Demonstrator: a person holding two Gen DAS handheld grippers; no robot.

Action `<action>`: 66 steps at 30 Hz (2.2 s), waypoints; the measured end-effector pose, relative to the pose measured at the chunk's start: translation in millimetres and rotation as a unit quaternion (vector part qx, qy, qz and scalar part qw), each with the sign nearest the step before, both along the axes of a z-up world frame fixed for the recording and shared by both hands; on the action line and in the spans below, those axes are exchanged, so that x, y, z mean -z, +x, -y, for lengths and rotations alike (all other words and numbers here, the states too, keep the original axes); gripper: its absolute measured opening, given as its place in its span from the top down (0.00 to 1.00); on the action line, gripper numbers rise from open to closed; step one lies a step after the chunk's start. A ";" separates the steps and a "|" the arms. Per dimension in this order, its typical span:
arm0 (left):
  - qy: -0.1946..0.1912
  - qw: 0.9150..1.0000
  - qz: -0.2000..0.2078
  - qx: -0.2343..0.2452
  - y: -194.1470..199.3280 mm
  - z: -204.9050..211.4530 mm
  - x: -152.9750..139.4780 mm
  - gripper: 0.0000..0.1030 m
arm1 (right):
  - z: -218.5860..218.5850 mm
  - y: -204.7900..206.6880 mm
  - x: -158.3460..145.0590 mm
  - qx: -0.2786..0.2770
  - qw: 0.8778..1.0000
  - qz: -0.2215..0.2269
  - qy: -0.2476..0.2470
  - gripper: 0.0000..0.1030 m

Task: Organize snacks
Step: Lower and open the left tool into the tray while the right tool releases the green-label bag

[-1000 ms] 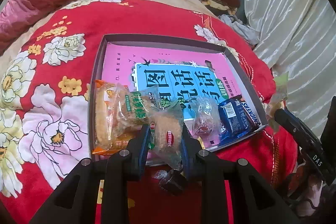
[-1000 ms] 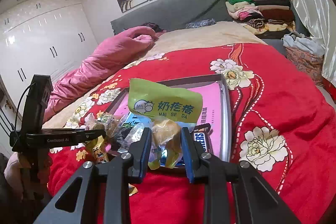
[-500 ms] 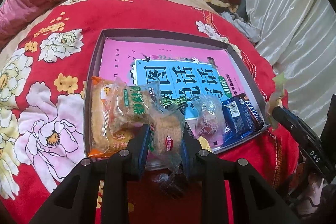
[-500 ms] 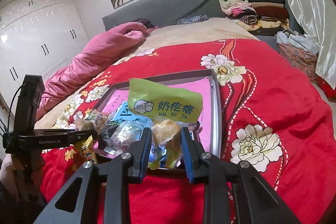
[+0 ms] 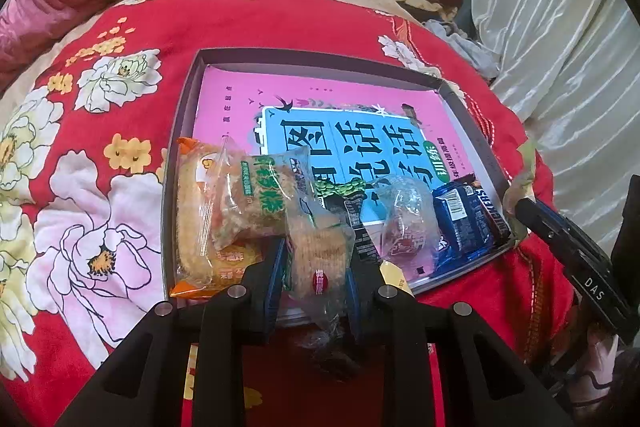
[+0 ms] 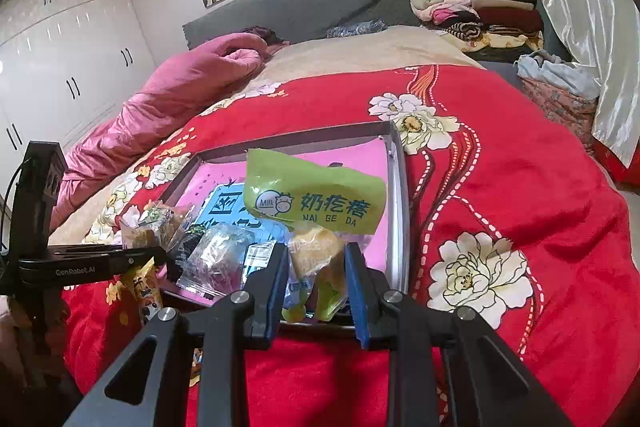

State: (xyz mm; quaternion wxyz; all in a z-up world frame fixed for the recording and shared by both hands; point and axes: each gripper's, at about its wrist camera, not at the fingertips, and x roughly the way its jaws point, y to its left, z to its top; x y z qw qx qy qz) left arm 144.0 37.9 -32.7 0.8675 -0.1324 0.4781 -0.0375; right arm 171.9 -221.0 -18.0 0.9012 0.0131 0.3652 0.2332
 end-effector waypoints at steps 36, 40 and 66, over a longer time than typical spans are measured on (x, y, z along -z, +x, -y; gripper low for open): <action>-0.003 1.000 -0.003 -0.017 -0.1 -11.8 -0.3 0.73 | -7.2 7.4 10.5 0.002 1.000 -0.012 -0.019 0.70; 0.000 1.000 -0.001 -0.018 -0.9 -12.1 -1.0 0.73 | -7.1 6.6 9.6 0.001 1.000 -0.012 -0.017 0.70; -0.019 0.999 0.021 -0.019 -11.6 -13.9 -28.2 0.45 | -15.3 -20.2 -9.8 -0.041 0.999 0.022 0.011 0.57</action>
